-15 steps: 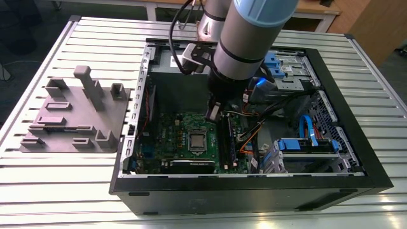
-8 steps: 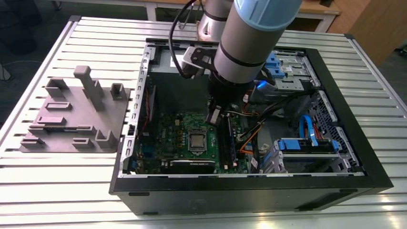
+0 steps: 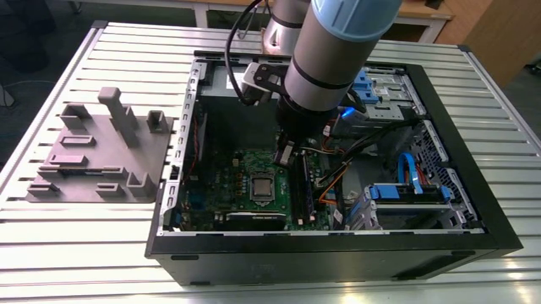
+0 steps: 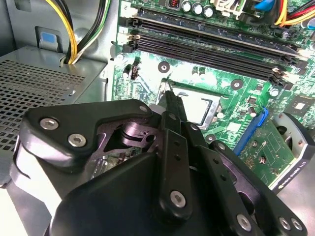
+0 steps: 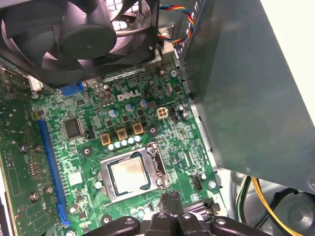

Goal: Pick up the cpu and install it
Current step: 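Install the first cpu locking lever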

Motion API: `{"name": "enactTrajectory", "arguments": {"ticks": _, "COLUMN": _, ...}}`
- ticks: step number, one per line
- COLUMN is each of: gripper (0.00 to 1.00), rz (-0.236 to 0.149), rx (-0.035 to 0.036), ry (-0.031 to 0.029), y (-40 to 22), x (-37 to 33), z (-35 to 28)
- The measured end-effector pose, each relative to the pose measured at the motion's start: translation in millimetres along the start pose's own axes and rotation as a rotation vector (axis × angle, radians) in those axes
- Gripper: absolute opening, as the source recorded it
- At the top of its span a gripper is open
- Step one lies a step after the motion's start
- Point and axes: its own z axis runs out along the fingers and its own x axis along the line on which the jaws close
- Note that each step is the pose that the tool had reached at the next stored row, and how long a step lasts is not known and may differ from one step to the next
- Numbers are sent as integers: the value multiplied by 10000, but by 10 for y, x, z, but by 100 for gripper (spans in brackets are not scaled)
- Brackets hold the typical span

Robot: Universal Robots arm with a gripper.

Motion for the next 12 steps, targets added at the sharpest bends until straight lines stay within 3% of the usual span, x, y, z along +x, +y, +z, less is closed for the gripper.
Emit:
{"name": "enactTrajectory", "arguments": {"ticks": 9, "gripper": 10, "rz": -19, "rx": -1, "ry": 3, "y": 0, "x": 0, "z": 0}}
{"name": "enactTrajectory", "arguments": {"ticks": 12, "gripper": 10, "rz": -232, "rx": -7, "ry": 29, "y": -1, "x": 2, "z": 1}}
